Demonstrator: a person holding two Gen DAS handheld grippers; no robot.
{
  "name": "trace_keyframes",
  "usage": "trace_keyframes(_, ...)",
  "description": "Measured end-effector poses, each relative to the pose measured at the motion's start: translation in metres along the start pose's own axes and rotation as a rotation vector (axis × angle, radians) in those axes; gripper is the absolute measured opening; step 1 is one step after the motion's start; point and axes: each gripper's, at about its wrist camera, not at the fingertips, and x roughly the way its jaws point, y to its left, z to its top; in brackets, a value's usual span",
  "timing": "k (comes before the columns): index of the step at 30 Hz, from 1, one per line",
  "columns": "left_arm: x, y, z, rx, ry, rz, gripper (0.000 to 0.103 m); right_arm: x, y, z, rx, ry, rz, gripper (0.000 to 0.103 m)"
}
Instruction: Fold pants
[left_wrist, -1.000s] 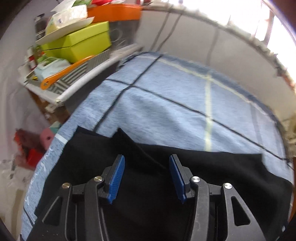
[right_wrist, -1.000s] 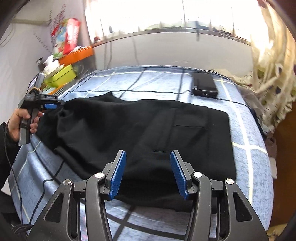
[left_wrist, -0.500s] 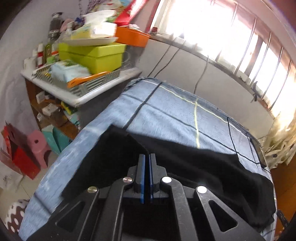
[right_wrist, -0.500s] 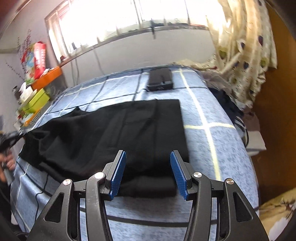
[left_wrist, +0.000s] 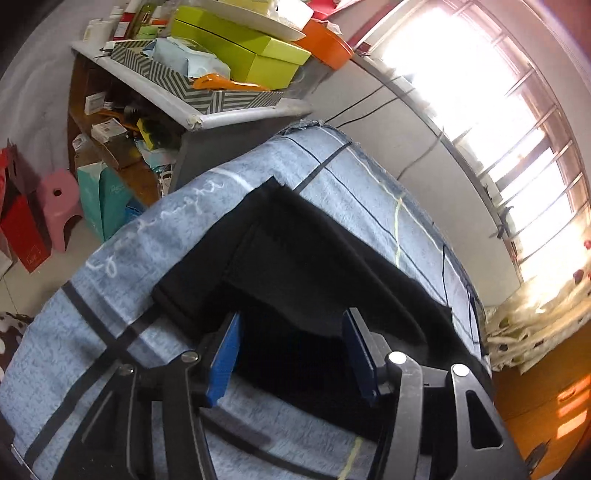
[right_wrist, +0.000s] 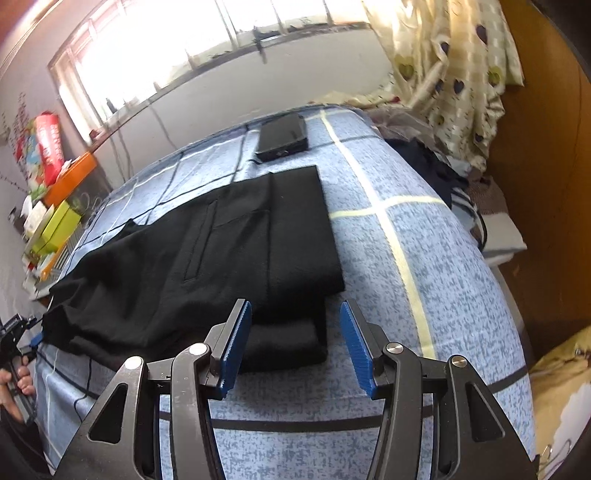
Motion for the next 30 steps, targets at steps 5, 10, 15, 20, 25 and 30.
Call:
trace_keyframes(5, 0.014, -0.004, 0.012, -0.022, 0.035, 0.084, 0.004, 0.003, -0.011, 0.002, 0.078, 0.013, 0.031, 0.051)
trace_keyframes(10, 0.009, -0.015, 0.016, 0.064, -0.016, 0.094, 0.004, 0.008, -0.025, 0.011, 0.184, 0.024, 0.147, 0.051)
trace_keyframes(15, -0.007, -0.018, 0.032, 0.099, -0.072, 0.062, 0.004, 0.020, -0.038, 0.022, 0.285, 0.043, 0.205, 0.051)
trace_keyframes(20, -0.004, -0.031, 0.045, 0.159, -0.076, 0.058, 0.004, 0.008, -0.038, 0.037, 0.295, -0.012, 0.234, 0.009)
trace_keyframes(25, -0.025, -0.037, 0.059, 0.169, -0.141, 0.013, 0.004, -0.040, -0.018, 0.043, 0.263, -0.111, 0.304, 0.007)
trace_keyframes(30, -0.025, -0.020, 0.051, 0.173, -0.134, 0.031, 0.004, -0.036, -0.023, 0.025, 0.272, -0.081, 0.254, 0.007)
